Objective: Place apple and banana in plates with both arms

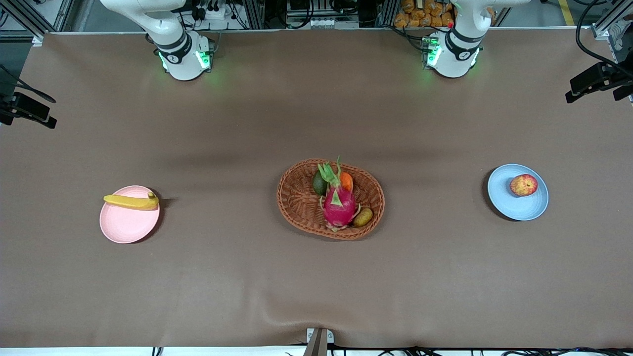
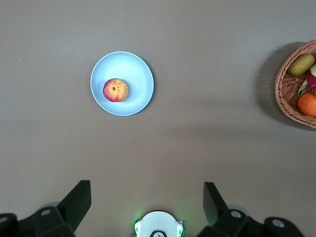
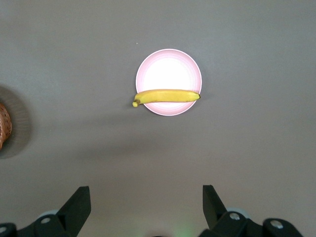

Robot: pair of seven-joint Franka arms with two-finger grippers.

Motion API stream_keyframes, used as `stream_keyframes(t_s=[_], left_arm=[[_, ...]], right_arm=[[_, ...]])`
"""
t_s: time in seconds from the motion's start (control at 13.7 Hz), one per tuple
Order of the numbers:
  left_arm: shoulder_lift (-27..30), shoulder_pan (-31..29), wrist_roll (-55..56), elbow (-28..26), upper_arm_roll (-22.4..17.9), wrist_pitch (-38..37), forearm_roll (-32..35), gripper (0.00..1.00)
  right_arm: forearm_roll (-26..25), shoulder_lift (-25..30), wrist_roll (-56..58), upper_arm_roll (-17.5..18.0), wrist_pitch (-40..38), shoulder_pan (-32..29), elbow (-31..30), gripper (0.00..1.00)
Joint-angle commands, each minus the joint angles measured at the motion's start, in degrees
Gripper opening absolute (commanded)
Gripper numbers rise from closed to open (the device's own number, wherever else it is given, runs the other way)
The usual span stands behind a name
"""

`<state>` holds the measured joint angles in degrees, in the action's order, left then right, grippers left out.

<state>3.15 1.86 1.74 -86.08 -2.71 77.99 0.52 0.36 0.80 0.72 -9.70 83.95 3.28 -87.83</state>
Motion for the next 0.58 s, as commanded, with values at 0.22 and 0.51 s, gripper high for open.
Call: stream_keyframes(t_s=[0.22,0.51], left_arm=[[0.01,0.07,-0.86,-0.23,0.07,0.23,-0.52,1.0],[-0.52,0.16,-1.04,-0.14,0.25,0.23,-0.35,1.0]], right_arm=[[-1.15,-1.16,0.68,-0.05,-1.34,0.5,2.84,1.0],[-1.15,-1.16,0.25,0.04,-1.34,0.85,2.84,1.0]])
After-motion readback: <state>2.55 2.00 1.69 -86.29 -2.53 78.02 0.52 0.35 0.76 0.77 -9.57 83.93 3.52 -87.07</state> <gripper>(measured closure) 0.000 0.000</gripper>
